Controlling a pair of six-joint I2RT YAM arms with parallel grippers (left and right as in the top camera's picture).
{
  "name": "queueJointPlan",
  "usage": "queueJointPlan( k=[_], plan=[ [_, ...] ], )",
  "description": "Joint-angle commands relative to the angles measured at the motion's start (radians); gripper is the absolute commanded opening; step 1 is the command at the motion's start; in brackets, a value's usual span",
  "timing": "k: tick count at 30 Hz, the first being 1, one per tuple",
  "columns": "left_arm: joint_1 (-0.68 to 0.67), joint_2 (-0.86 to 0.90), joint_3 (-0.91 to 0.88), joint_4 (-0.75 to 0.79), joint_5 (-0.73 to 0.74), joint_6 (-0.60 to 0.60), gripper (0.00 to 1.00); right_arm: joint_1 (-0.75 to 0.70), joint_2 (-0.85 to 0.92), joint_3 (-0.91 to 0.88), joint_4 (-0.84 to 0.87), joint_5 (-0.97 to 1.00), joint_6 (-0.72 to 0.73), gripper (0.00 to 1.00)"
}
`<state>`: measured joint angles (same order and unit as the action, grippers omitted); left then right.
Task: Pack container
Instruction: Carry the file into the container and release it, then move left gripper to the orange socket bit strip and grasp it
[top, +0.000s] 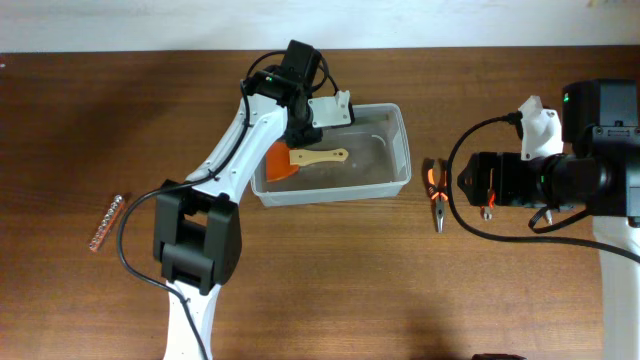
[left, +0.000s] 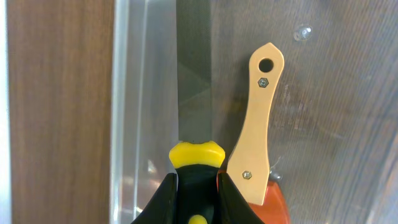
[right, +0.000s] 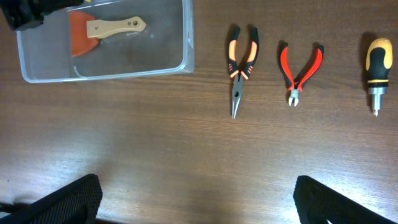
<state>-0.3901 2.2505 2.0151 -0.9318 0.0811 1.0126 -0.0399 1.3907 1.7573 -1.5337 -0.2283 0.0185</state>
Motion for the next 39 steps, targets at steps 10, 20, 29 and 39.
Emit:
queueJointPlan(
  k=[10,20,29,39],
  plan=[
    [0.000,0.028,0.029,0.015,-0.022,-0.132,0.99,-0.007,-0.002,0.004,-0.001,0.005,-0.002,0.99],
    [0.003,-0.115,0.175,-0.335,-0.150,-0.216,0.99,-0.007,-0.002,0.004,-0.007,0.005,-0.003,0.99],
    [0.174,-0.220,0.177,-0.554,-0.078,-0.422,0.99,-0.007,-0.002,0.004,-0.007,0.005,-0.002,0.99],
    [0.573,-0.178,0.133,-0.701,-0.076,-0.893,0.78,-0.007,-0.002,0.004,-0.026,0.005,-0.003,0.99]
  ],
)
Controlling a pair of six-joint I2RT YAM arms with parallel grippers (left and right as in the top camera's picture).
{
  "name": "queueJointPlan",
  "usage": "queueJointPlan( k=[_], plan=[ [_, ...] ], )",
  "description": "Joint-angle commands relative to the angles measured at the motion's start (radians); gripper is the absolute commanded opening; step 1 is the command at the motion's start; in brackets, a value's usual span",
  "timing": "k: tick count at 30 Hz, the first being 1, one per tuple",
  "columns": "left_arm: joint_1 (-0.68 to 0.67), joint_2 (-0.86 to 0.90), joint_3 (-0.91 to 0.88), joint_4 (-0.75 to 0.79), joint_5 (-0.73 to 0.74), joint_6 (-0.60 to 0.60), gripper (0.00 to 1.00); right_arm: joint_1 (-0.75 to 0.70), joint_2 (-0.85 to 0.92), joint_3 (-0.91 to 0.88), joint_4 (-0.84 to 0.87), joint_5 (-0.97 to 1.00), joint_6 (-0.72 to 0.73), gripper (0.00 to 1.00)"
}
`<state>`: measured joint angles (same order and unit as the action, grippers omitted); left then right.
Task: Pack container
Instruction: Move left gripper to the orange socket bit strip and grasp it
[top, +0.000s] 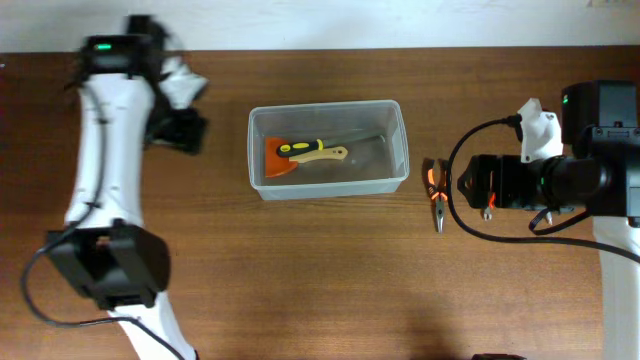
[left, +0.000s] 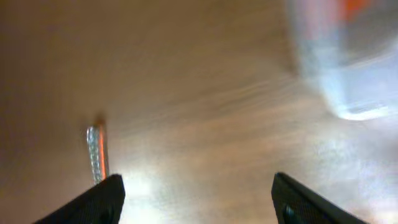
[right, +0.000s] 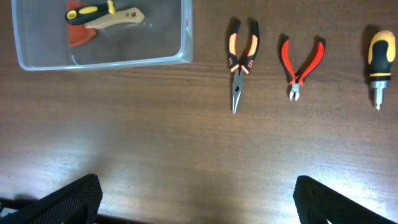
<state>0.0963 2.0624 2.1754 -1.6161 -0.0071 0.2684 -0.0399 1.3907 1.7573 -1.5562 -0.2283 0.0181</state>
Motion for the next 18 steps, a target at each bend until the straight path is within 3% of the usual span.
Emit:
queueJointPlan(
  k=[1,4,7,14,18],
  plan=[
    [0.126,0.010,-0.045,-0.016,0.011,-0.148,0.78,-0.007,-0.002,0.004,-0.003,0.005,-0.002,0.99],
    [0.222,0.016,-0.113,0.022,0.011,-0.098,0.80,-0.007,-0.002,0.004,0.001,0.005,-0.002,0.99],
    [0.289,0.026,-0.193,0.065,0.011,0.053,0.85,-0.007,-0.002,0.004,0.008,0.005,-0.002,0.99],
    [0.346,0.083,-0.337,0.177,0.002,0.317,0.83,-0.007,-0.002,0.004,0.011,0.005,-0.002,0.99],
    [0.361,0.114,-0.385,0.251,-0.066,0.354,0.79,-0.007,-0.002,0.004,0.011,0.005,-0.002,0.99]
  ],
)
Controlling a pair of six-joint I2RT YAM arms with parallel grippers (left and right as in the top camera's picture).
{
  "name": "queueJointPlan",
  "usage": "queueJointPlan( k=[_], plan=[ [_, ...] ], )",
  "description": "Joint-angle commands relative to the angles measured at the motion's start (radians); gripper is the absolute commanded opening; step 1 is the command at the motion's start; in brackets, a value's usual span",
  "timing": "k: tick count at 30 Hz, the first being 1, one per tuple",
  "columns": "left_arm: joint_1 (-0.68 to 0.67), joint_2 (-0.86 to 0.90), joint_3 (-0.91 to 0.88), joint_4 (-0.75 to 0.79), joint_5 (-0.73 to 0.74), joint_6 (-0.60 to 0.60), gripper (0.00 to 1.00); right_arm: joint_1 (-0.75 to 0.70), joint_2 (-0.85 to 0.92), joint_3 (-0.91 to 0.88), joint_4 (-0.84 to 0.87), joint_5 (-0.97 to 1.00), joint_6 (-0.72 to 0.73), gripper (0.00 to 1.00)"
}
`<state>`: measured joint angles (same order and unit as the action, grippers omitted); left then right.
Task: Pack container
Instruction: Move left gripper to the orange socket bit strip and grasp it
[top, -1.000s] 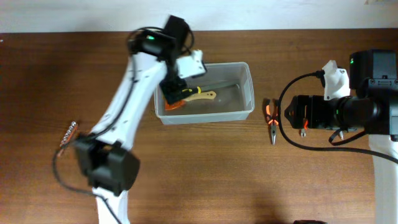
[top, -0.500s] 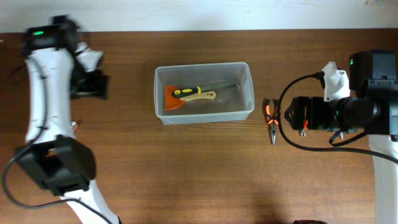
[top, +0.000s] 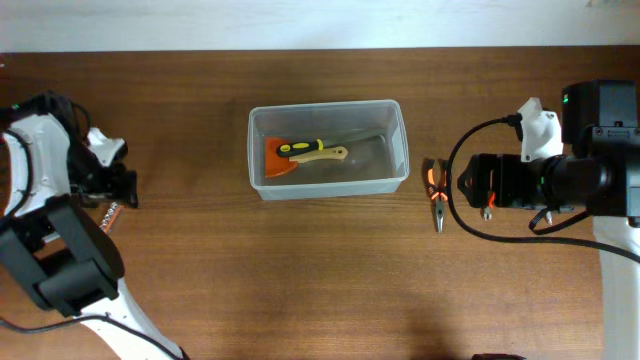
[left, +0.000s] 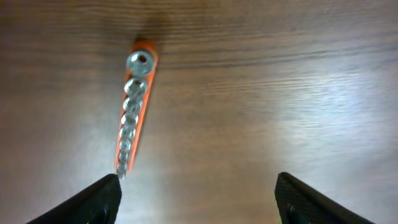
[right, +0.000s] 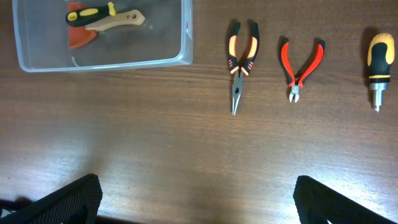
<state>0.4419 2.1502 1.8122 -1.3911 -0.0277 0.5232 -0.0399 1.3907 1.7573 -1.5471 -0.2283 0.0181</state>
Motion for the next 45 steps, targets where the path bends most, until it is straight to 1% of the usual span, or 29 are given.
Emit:
queueJointPlan(
  k=[1,3,6,10,13,15,16,17,21,26,32,35,39,41,44,45],
  plan=[
    [0.020,0.034,-0.029,0.047,-0.054,0.099,0.78,-0.007,-0.002,0.004,0.002,0.005,-0.002,0.99],
    [0.028,0.053,-0.035,0.079,-0.059,0.101,0.78,-0.007,-0.002,0.004,0.002,0.005,-0.002,0.99],
    [0.035,0.068,-0.041,0.102,-0.072,0.135,0.77,-0.007,-0.002,0.004,-0.002,0.005,-0.002,0.99],
    [0.048,0.077,-0.041,0.128,-0.071,0.214,0.77,-0.008,-0.002,0.004,-0.005,0.005,-0.002,0.99],
    [0.052,0.079,-0.041,0.142,-0.018,0.294,0.77,-0.007,-0.002,0.004,-0.005,0.005,-0.002,0.99],
    [0.052,0.079,-0.041,0.149,0.003,0.326,0.74,-0.007,-0.002,0.004,-0.005,0.005,-0.002,0.99],
    [0.052,0.080,-0.041,0.154,0.006,0.337,0.71,-0.007,-0.002,0.004,-0.006,0.005,-0.002,0.99],
    [0.052,0.082,-0.041,0.160,0.006,0.340,0.69,-0.007,-0.002,0.004,-0.008,0.005,-0.002,0.99],
    [0.052,0.110,-0.041,0.166,0.006,0.339,0.67,-0.007,-0.002,0.004,-0.013,0.005,-0.002,0.99],
    [0.052,0.164,-0.043,0.164,0.003,0.330,0.63,-0.007,-0.002,0.004,-0.013,0.005,-0.002,0.99],
    [0.052,0.191,-0.043,0.168,-0.021,0.315,0.60,-0.007,-0.002,0.004,-0.017,0.005,-0.002,0.99],
    [0.052,0.191,-0.043,0.172,-0.021,0.315,0.54,-0.007,-0.002,0.004,-0.018,0.005,-0.002,0.99],
    [0.052,0.191,-0.043,0.172,-0.021,0.296,0.27,-0.007,-0.002,0.004,-0.017,0.005,-0.002,0.99],
    [0.052,0.191,-0.042,0.172,-0.021,0.296,0.18,-0.007,-0.002,0.004,-0.018,0.005,-0.002,0.99],
    [0.052,0.191,-0.042,0.173,-0.021,0.293,0.16,-0.007,-0.002,0.004,-0.018,0.005,-0.002,0.99],
    [0.052,0.191,-0.042,0.175,-0.021,0.293,0.13,-0.007,-0.002,0.004,-0.018,0.005,-0.002,0.99]
  ],
)
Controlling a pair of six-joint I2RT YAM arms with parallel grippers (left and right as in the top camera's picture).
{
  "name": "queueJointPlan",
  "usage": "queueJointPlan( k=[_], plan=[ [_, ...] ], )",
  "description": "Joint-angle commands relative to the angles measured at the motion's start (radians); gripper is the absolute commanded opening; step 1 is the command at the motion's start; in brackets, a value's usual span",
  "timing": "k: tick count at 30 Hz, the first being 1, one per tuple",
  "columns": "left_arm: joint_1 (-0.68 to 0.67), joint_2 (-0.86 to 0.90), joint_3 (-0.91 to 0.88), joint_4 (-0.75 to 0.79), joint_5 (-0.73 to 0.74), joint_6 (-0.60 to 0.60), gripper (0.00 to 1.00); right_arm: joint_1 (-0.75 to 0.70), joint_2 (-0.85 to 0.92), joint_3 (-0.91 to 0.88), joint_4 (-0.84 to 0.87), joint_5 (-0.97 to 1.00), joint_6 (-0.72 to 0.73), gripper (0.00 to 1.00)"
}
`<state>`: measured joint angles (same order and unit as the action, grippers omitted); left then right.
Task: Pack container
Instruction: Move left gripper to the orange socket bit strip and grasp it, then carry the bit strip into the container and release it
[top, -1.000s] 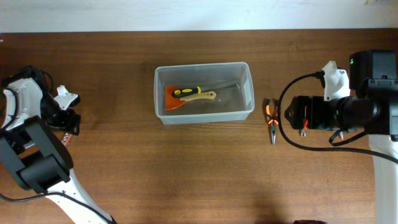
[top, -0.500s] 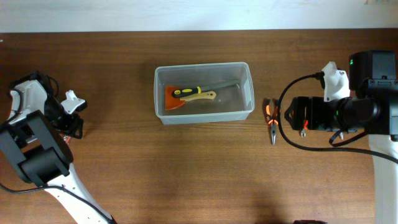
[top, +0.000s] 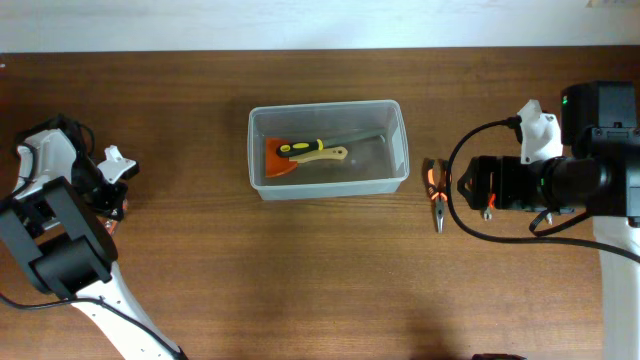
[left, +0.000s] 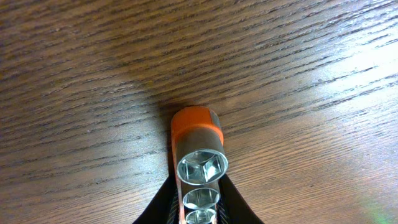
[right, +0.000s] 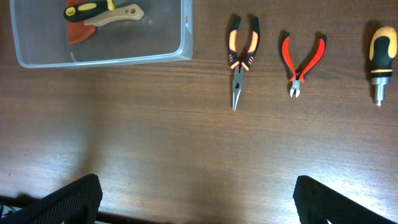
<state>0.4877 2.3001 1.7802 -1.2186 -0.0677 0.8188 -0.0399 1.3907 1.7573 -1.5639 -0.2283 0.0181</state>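
Note:
The clear plastic container (top: 330, 190) stands at the table's middle, holding an orange scraper with a wooden handle (top: 300, 157) and a yellow-and-black handled tool (top: 300, 147). At the far left my left gripper (top: 102, 195) is down at the table. In the left wrist view that left gripper (left: 199, 210) is shut on an orange socket rail (left: 200, 163), a finger on each side. My right gripper (right: 198, 202) is open and holds nothing, high above the table to the right of the container (right: 99, 61).
To the right of the container lie orange-and-black long-nose pliers (right: 239, 53), red cutters (right: 301, 59) and a stubby screwdriver (right: 380, 59). My right arm (top: 560, 180) hangs over those tools in the overhead view.
My left gripper was open above the socket rail. Now it is low at the table and shut on the rail's end. The right arm has not moved.
My left gripper was shut on the yellow-and-black tool inside the container. Then the tool lay in the container and the gripper was open, left of it. Then it was open over the socket rail, and now it is shut on it.

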Motion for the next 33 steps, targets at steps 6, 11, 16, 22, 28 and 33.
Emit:
queueJointPlan(
  k=[6,11,16,22,28,33],
  plan=[
    [0.006,0.041,-0.010,0.041,0.020,-0.051,0.02,-0.007,-0.002,0.004,-0.004,0.005,-0.002,0.99],
    [0.004,0.041,-0.010,0.055,0.022,-0.078,0.02,-0.007,-0.002,0.004,-0.012,0.005,-0.002,0.99],
    [-0.023,0.031,0.041,0.016,0.024,-0.131,0.02,-0.007,-0.002,0.004,-0.019,0.005,-0.002,0.99],
    [-0.108,-0.031,0.181,-0.068,0.023,-0.134,0.02,-0.007,-0.002,0.004,-0.019,0.005,-0.002,0.99],
    [-0.259,-0.143,0.349,-0.129,0.023,-0.134,0.02,-0.007,-0.002,0.004,-0.019,0.005,-0.002,0.99],
    [-0.436,-0.237,0.446,-0.129,0.023,-0.115,0.02,-0.007,-0.002,0.004,-0.019,0.004,-0.002,0.99]
  ],
)
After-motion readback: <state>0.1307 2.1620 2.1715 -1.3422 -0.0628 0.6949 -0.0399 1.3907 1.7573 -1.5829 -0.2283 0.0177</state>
